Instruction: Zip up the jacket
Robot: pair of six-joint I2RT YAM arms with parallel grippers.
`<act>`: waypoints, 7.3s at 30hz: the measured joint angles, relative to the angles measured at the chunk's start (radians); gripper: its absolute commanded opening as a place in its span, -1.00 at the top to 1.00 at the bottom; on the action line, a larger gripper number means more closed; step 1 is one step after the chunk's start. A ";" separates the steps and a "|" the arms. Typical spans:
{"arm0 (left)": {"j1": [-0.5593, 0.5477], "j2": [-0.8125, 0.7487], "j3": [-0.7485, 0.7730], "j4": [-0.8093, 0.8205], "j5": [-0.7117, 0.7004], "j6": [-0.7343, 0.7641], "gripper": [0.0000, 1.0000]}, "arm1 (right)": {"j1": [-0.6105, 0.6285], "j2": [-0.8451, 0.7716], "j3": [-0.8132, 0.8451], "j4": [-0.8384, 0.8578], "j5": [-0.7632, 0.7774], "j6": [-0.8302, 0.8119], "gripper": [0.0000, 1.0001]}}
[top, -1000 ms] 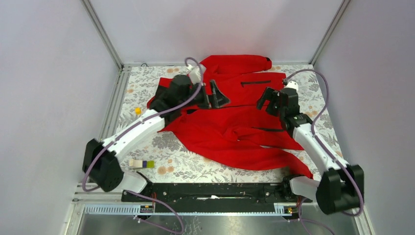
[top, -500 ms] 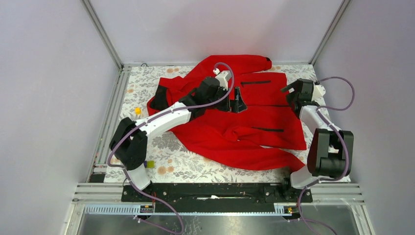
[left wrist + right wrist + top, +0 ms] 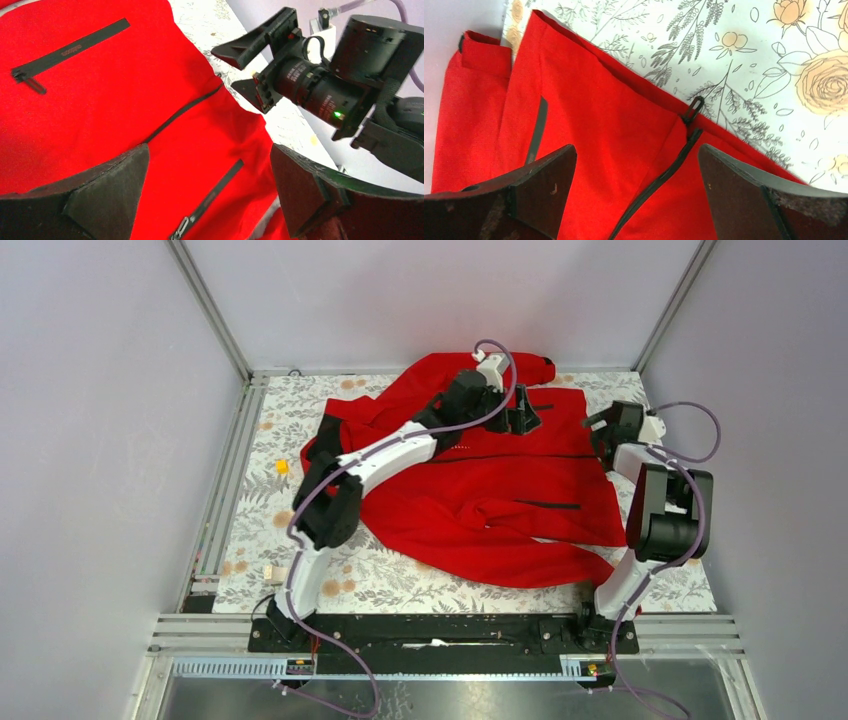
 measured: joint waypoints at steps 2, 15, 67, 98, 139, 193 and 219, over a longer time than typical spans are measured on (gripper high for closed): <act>0.000 0.080 0.072 0.013 0.008 -0.011 -0.96 | -0.036 0.024 0.000 0.008 -0.066 -0.018 -0.96; 0.040 0.338 0.202 0.096 0.030 -0.040 -0.97 | -0.110 0.177 0.009 0.213 -0.425 -0.079 -0.78; 0.267 -0.002 -0.303 0.112 -0.157 0.167 -0.98 | -0.052 0.264 0.184 0.108 -0.732 -0.210 1.00; -0.032 0.503 0.304 0.448 0.078 0.409 -0.98 | -0.052 0.097 0.282 -0.294 -0.550 0.238 1.00; -0.006 0.627 0.433 0.469 0.100 -0.112 1.00 | -0.225 -0.019 -0.139 0.547 -0.953 -0.142 -0.08; -0.002 0.666 0.435 0.515 0.205 -0.233 1.00 | -0.206 0.360 -0.031 1.084 -1.196 0.229 0.10; 0.005 0.462 0.150 0.454 0.063 0.074 -0.98 | -0.129 0.053 0.172 0.041 -0.728 -0.161 1.00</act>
